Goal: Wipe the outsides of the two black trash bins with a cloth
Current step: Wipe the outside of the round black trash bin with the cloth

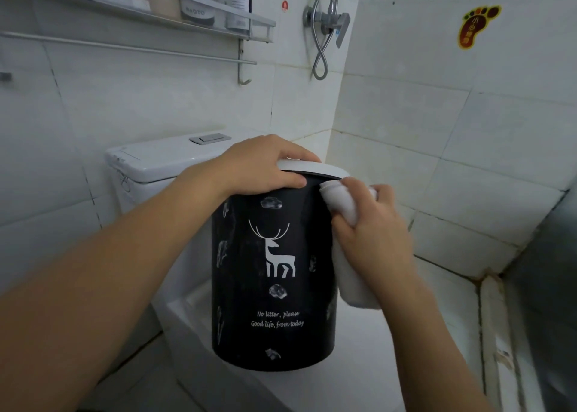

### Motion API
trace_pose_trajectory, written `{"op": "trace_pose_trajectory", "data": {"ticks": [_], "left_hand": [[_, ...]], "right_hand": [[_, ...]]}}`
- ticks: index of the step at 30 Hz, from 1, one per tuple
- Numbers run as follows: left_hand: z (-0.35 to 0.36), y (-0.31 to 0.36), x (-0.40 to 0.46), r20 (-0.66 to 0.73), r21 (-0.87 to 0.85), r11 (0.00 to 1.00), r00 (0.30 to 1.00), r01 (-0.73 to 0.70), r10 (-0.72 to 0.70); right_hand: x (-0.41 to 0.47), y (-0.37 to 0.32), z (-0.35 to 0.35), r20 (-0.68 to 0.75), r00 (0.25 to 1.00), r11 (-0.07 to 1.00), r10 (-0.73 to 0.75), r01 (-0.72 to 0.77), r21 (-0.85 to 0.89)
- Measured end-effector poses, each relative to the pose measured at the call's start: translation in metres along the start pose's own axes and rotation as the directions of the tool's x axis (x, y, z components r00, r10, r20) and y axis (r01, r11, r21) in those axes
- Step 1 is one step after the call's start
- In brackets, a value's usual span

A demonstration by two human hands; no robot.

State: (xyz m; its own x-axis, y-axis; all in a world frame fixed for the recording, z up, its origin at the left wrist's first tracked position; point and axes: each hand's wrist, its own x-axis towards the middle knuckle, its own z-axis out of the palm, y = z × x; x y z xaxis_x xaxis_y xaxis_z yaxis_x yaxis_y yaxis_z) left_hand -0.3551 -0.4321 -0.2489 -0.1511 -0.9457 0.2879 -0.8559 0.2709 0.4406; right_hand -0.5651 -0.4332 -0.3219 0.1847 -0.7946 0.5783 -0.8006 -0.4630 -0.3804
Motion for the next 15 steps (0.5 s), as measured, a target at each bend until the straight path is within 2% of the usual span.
{"op": "trace_pose_trajectory", "data": {"ticks": [3, 8, 15], "left_hand": [[0.001, 0.002, 0.001, 0.005, 0.011, 1.0, 1.0, 0.015, -0.015], [-0.002, -0.002, 0.001, -0.008, 0.003, 1.0, 1.0, 0.02, -0.02], [0.003, 0.007, 0.002, 0.001, 0.03, 1.0, 1.0, -0.004, 0.004]], "right_hand": [[0.0, -0.001, -0.002, 0.025, 1.0, 1.0, -0.016, 0.016, -0.007], [-0.025, -0.016, -0.001, 0.118, 0.976, 0.982, -0.181, 0.187, -0.039], [0.005, -0.011, -0.003, -0.007, 0.999, 0.999, -0.046, 0.046, -0.026]]}}
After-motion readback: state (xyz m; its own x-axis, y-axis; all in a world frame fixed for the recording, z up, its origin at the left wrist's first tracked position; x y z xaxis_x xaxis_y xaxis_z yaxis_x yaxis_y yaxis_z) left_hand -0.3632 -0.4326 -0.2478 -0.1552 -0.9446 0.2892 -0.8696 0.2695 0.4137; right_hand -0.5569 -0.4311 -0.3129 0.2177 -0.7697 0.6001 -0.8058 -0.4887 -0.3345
